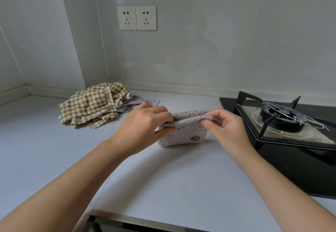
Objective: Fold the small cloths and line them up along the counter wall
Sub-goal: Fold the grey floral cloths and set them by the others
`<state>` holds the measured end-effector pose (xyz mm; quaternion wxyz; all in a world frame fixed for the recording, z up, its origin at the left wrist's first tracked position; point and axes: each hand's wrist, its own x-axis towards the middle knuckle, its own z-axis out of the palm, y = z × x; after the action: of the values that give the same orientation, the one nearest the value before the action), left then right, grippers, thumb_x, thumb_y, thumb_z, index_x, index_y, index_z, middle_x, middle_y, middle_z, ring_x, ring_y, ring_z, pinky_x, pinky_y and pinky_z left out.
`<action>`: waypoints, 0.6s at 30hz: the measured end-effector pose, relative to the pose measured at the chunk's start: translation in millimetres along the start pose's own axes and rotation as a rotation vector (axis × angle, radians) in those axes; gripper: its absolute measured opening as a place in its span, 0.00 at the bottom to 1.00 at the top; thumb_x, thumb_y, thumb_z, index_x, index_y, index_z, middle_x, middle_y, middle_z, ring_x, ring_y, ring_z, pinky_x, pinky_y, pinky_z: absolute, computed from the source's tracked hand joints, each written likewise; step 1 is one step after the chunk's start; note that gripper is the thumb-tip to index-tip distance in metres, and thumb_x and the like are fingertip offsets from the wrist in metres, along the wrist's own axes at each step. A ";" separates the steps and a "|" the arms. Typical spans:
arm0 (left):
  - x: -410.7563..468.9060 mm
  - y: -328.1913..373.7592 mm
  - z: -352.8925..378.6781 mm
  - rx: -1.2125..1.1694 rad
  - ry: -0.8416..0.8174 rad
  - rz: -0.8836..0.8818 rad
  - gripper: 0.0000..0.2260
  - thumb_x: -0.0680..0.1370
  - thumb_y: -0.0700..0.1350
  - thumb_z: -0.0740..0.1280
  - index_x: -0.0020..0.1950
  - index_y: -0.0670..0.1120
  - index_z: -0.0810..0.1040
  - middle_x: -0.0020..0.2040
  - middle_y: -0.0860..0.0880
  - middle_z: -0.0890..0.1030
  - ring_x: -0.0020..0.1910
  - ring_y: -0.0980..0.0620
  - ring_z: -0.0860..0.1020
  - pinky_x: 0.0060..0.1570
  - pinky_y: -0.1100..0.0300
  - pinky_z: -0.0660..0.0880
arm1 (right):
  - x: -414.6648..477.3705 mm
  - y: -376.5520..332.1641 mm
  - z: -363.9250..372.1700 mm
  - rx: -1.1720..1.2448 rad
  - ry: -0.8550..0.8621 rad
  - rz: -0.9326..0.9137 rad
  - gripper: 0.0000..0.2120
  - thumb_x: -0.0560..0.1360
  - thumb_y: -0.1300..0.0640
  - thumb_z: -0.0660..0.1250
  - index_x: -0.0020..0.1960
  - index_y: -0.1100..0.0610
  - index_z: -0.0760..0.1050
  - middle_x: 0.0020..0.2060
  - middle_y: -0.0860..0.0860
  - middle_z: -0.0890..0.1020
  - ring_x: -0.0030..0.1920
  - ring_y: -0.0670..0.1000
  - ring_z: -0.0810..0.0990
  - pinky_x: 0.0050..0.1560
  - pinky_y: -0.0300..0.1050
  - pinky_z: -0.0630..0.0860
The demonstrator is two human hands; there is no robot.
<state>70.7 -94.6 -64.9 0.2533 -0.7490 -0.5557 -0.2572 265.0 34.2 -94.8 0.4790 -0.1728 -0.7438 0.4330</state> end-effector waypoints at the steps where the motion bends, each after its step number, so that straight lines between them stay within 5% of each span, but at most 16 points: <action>1: 0.0 0.0 -0.3 -0.015 -0.017 0.005 0.12 0.78 0.54 0.61 0.42 0.47 0.76 0.37 0.55 0.75 0.33 0.51 0.71 0.42 0.58 0.68 | 0.1 -0.8 -0.1 0.016 -0.015 -0.010 0.10 0.70 0.66 0.72 0.38 0.52 0.79 0.36 0.44 0.82 0.41 0.42 0.79 0.48 0.35 0.74; 6: 0.3 -0.8 -1.9 -0.054 -0.063 0.025 0.12 0.78 0.54 0.60 0.45 0.47 0.78 0.41 0.54 0.77 0.35 0.50 0.75 0.44 0.59 0.68 | -0.6 -3.8 1.9 0.083 -0.096 -0.004 0.04 0.65 0.54 0.73 0.38 0.47 0.80 0.40 0.46 0.82 0.44 0.45 0.80 0.49 0.36 0.75; 11: 2.8 -3.8 -8.0 -0.083 -0.114 0.025 0.13 0.76 0.55 0.61 0.42 0.47 0.77 0.39 0.56 0.77 0.35 0.54 0.73 0.40 0.61 0.68 | -0.9 -6.2 0.7 0.087 -0.045 0.025 0.11 0.69 0.72 0.71 0.38 0.58 0.78 0.34 0.45 0.82 0.39 0.42 0.79 0.44 0.36 0.76; 15: 4.7 -4.8 -14.7 -0.117 -0.188 -0.045 0.13 0.73 0.54 0.70 0.38 0.47 0.73 0.32 0.58 0.70 0.29 0.63 0.68 0.30 0.63 0.65 | 0.2 -10.0 1.0 0.097 0.033 0.033 0.11 0.69 0.73 0.70 0.37 0.58 0.77 0.33 0.43 0.82 0.36 0.41 0.79 0.41 0.33 0.76; 18: 7.7 1.5 -18.0 -0.170 -0.204 -0.079 0.14 0.72 0.51 0.73 0.38 0.50 0.69 0.32 0.57 0.71 0.30 0.59 0.70 0.30 0.60 0.68 | -0.8 -13.2 1.4 0.111 0.047 0.032 0.10 0.70 0.73 0.70 0.37 0.59 0.77 0.33 0.43 0.81 0.37 0.41 0.78 0.42 0.33 0.75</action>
<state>72.2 -101.6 -46.6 0.1211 -0.7676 -0.5837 -0.2356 266.3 25.5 -84.8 0.4981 -0.1679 -0.7043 0.4772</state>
